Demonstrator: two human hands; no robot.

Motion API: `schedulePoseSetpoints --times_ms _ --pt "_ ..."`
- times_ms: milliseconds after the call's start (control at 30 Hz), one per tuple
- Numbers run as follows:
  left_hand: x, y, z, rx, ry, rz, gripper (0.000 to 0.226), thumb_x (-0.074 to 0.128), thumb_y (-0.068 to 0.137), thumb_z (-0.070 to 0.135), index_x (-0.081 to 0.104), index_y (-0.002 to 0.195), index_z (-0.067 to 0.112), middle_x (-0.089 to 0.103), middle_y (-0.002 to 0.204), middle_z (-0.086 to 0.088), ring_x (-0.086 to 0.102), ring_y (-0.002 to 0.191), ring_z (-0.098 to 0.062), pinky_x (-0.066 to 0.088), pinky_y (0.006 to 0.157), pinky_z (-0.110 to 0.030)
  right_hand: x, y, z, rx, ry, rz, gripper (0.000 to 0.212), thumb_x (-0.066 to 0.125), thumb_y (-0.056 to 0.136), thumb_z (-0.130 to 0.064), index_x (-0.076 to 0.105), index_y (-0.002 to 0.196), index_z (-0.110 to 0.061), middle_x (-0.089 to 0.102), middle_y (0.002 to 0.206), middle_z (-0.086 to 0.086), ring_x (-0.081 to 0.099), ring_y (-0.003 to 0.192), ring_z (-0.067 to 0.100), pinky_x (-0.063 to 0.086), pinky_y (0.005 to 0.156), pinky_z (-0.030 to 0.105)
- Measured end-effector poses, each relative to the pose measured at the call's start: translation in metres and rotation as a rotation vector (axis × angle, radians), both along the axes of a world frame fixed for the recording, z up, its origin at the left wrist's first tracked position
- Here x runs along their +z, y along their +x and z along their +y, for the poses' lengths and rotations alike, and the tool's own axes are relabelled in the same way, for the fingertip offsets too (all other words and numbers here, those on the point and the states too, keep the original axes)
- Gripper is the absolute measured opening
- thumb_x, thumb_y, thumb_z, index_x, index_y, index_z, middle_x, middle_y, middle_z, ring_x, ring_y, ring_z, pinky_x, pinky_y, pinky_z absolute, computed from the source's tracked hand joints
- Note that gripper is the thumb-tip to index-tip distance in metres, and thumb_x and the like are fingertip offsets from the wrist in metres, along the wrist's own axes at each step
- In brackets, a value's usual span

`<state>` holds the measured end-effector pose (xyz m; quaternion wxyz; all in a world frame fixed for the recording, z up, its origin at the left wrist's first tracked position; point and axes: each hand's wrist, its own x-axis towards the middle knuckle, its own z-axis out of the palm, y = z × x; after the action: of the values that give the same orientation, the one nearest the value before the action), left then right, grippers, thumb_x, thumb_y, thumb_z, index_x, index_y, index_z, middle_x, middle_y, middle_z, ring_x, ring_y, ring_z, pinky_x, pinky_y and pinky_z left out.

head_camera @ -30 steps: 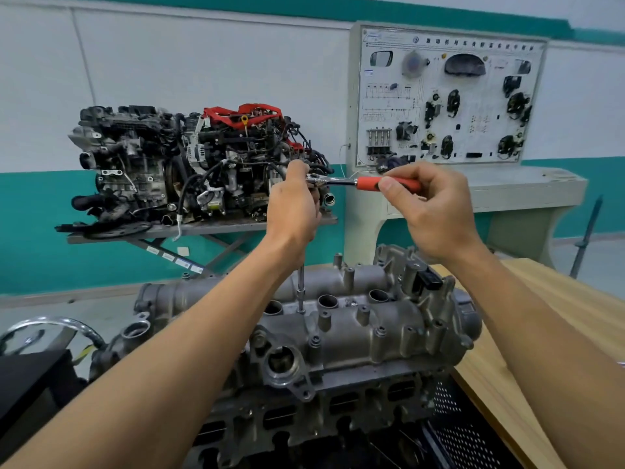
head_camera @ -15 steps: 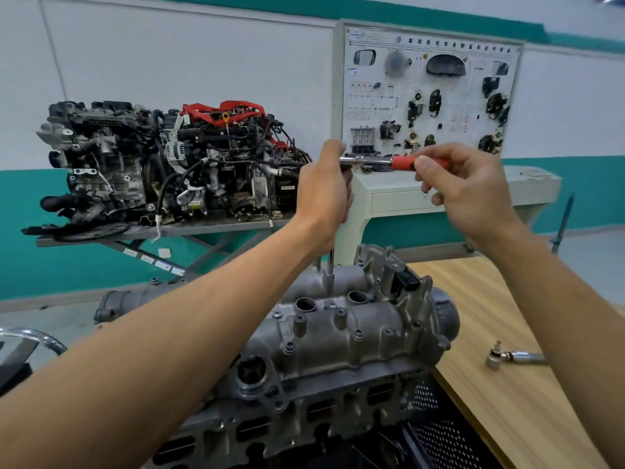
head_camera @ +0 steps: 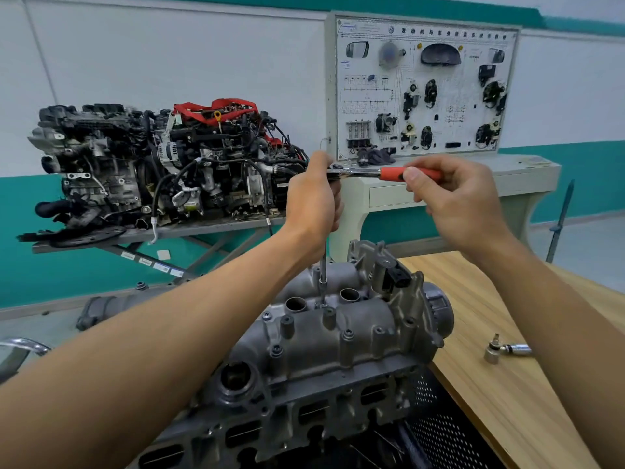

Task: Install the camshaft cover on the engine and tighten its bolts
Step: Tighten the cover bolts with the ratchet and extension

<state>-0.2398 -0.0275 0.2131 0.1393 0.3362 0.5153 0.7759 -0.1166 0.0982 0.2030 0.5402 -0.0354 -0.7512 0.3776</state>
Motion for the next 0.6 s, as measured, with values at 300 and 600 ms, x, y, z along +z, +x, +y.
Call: schedulePoseSetpoints --times_ms 300,600 --pt "-0.002 -0.001 -0.002 0.003 -0.011 -0.012 0.05 0.04 0.097 0.033 0.025 0.051 0.023 0.023 0.043 0.007 0.017 0.036 -0.013 0.016 0.038 -0.018 -0.003 -0.001 -0.005 0.014 -0.005 0.007 0.012 0.067 0.094 -0.021 0.068 0.091 -0.033 0.061 0.081 0.014 0.052 0.069 0.022 0.043 0.058 0.035" --pt "-0.002 -0.005 0.002 -0.066 -0.078 0.012 0.048 0.037 0.098 0.037 0.023 0.055 0.024 0.018 0.048 0.004 0.012 0.042 -0.016 0.014 0.04 -0.02 -0.011 0.015 -0.035 -0.094 0.062 0.15 0.013 0.074 0.087 -0.028 0.065 0.079 -0.034 0.061 0.064 -0.012 0.053 0.058 0.006 0.045 0.053 0.025"
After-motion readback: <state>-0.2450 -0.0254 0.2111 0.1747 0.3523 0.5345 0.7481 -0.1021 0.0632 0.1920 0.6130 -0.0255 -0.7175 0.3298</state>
